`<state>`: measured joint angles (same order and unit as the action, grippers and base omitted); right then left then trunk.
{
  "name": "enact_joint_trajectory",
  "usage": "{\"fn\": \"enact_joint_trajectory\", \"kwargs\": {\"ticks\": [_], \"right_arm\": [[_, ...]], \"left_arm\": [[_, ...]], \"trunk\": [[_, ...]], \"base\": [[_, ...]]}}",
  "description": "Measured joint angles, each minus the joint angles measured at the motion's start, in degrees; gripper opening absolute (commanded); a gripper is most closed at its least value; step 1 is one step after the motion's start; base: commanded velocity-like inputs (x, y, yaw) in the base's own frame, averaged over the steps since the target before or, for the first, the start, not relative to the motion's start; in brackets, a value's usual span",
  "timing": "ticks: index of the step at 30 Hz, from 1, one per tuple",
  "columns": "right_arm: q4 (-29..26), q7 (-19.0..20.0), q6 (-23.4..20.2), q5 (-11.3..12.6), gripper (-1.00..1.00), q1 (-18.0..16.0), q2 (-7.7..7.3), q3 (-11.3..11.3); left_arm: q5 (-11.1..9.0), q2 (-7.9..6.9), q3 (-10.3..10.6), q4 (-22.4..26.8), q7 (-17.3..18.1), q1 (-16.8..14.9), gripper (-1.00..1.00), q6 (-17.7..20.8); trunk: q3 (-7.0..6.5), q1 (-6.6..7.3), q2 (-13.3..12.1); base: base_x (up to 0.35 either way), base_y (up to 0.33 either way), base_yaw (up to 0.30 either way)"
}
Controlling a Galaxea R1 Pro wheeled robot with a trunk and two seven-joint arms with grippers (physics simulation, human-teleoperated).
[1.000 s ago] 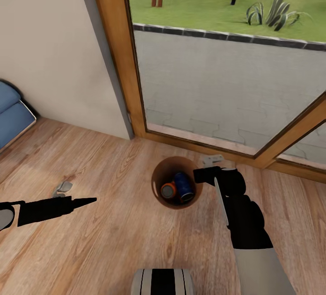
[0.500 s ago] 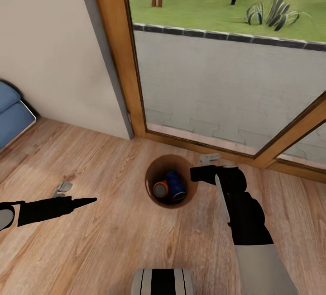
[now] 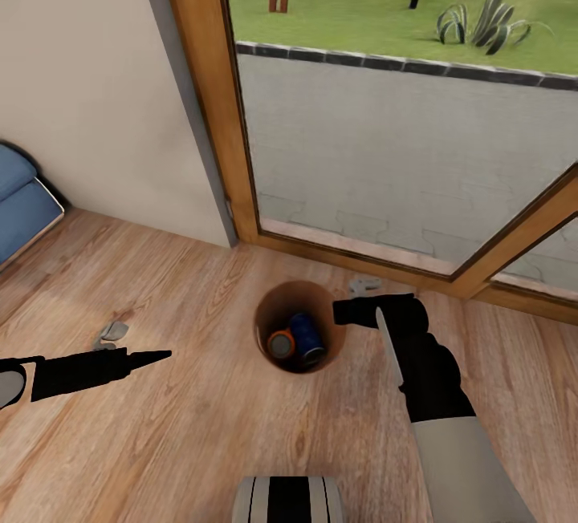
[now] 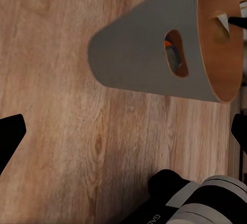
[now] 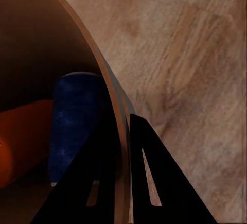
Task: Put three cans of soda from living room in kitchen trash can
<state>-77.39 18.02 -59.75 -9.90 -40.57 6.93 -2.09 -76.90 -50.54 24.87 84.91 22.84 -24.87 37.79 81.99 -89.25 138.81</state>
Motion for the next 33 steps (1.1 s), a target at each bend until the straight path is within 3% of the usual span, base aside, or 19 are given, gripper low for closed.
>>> {"fn": "enact_joint_trajectory", "kwargs": {"ticks": [2,7,12,17,21,27,33], "right_arm": [[0.20,-0.01,0.10,-0.70,-1.00,-0.02,-0.01,0.06],[0.31,0.05,-0.14,1.40,-1.00,-0.02,0.01,0.05],[-0.09,0.38,0.10,1.25,-1.00,-0.03,-0.16,0.09],[-0.47,0.49,-0.17,7.73,-1.00,-0.03,-2.38,0.05],[-0.64,0.41,0.13,6.24,-1.00,-0.03,-2.93,0.09],[-0.80,0.37,-0.11,8.12,-1.00,-0.02,-2.98,0.05],[-0.89,0.12,0.07,6.65,-1.00,-0.02,-2.92,0.08]], "left_arm": [[0.00,0.00,-0.01,0.00,0.00,0.01,1.00,0.00],[0.00,0.00,0.01,0.00,0.01,-0.01,1.00,0.00],[0.00,0.00,-0.01,0.00,0.00,0.01,1.00,0.00],[0.00,0.00,0.01,0.00,0.01,0.00,1.00,0.00],[0.02,-0.07,-0.02,0.00,0.00,0.01,1.00,0.00],[0.00,-0.01,0.01,0.00,0.01,-0.01,1.00,0.00],[0.00,-0.02,0.00,0.00,0.00,0.00,1.00,0.00]], "trunk": [[0.00,0.00,0.00],[0.00,0.00,0.00],[0.00,0.00,0.00],[0.00,0.00,0.00],[0.00,0.00,0.00],[0.00,0.00,0.00],[0.00,0.00,0.00]], "base": [[0.000,0.000,0.000],[0.000,0.000,0.000],[0.000,0.000,0.000],[0.000,0.000,0.000],[0.000,0.000,0.000],[0.000,0.000,0.000],[0.000,0.000,0.000]]}}
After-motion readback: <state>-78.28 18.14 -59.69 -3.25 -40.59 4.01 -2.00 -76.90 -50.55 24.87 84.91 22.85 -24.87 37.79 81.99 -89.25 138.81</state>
